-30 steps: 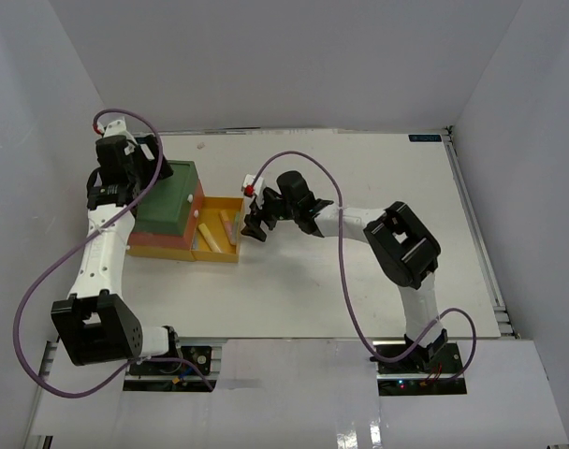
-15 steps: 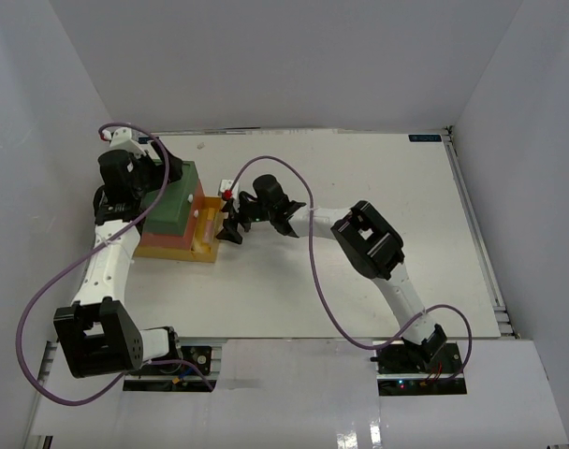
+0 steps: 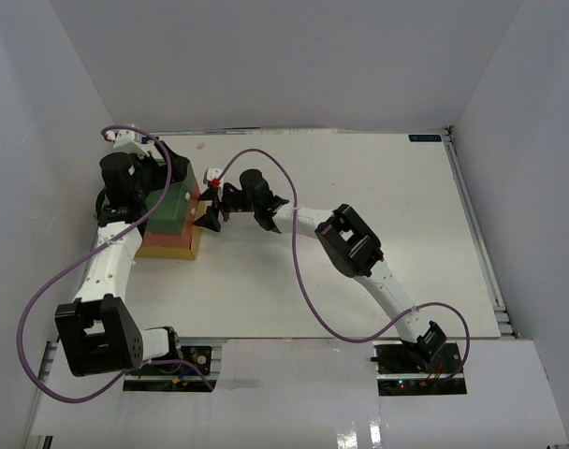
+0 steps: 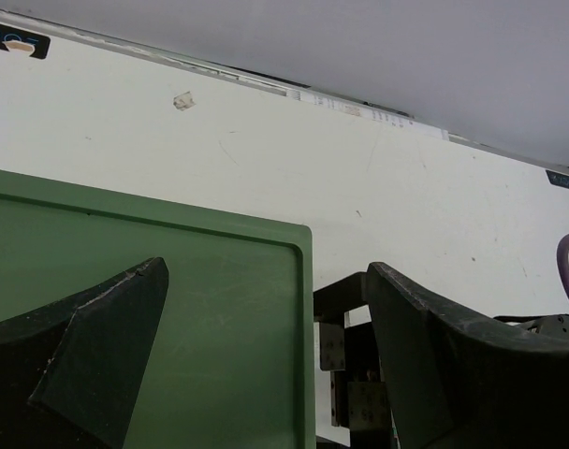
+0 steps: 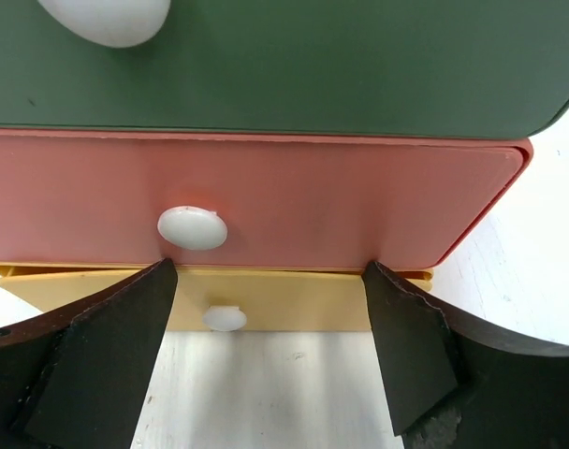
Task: Sort the stationery into containers
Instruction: Close the drawer in the storage box.
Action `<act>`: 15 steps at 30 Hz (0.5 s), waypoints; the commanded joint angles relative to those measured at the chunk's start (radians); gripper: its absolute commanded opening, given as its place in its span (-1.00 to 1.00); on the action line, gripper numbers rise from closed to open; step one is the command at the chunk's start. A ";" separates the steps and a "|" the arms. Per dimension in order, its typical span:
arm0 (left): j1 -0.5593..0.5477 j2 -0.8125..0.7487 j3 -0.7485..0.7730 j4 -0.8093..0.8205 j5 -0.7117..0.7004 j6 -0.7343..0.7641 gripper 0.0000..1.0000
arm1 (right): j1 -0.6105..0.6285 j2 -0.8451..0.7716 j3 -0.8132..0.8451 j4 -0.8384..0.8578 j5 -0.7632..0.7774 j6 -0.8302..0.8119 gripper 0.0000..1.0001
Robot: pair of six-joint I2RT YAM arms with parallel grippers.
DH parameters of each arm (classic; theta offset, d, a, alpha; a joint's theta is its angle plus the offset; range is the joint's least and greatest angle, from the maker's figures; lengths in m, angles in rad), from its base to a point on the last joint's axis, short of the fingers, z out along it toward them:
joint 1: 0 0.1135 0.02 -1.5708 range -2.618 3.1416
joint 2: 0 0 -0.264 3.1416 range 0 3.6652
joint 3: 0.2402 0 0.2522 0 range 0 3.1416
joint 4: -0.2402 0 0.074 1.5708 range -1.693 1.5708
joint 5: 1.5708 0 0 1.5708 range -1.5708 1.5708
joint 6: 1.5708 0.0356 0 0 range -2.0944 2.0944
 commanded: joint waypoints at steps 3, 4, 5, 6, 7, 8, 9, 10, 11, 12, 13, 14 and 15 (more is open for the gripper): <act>-0.006 0.034 -0.055 -0.198 0.067 -0.040 0.96 | 0.021 -0.076 -0.071 0.121 0.030 0.016 0.75; -0.006 0.034 -0.055 -0.198 0.070 -0.041 0.96 | 0.019 -0.107 -0.142 0.124 0.044 0.005 0.75; -0.007 0.036 -0.050 -0.197 0.076 -0.041 0.96 | 0.011 -0.134 -0.181 0.133 0.076 -0.013 0.77; -0.006 0.037 -0.047 -0.197 0.080 -0.044 0.96 | 0.008 -0.202 -0.222 0.141 0.093 -0.019 0.78; -0.007 0.037 -0.044 -0.197 0.083 -0.043 0.96 | 0.002 -0.237 -0.264 0.151 0.108 -0.024 0.80; -0.007 0.039 -0.040 -0.200 0.081 -0.044 0.96 | -0.007 -0.272 -0.346 0.174 0.145 -0.028 0.82; -0.007 0.037 -0.029 -0.205 0.084 -0.043 0.96 | -0.012 -0.349 -0.387 0.182 0.157 -0.033 0.83; -0.006 0.036 -0.018 -0.209 0.081 -0.040 0.96 | -0.018 -0.389 -0.461 0.188 0.166 -0.039 0.83; -0.007 0.033 -0.007 -0.215 0.080 -0.038 0.96 | -0.027 -0.426 -0.495 0.191 0.188 -0.047 0.85; -0.007 0.027 0.022 -0.231 0.076 -0.035 0.96 | -0.032 -0.510 -0.529 0.190 0.202 -0.059 0.85; -0.007 0.023 0.039 -0.240 0.076 -0.034 0.96 | -0.036 -0.556 -0.566 0.188 0.215 -0.064 0.86; -0.007 0.019 0.057 -0.249 0.075 -0.034 0.96 | -0.047 -0.649 -0.641 0.185 0.247 -0.065 0.86; -0.006 0.008 0.095 -0.263 0.079 -0.034 0.96 | -0.053 -0.697 -0.678 0.181 0.267 -0.070 0.88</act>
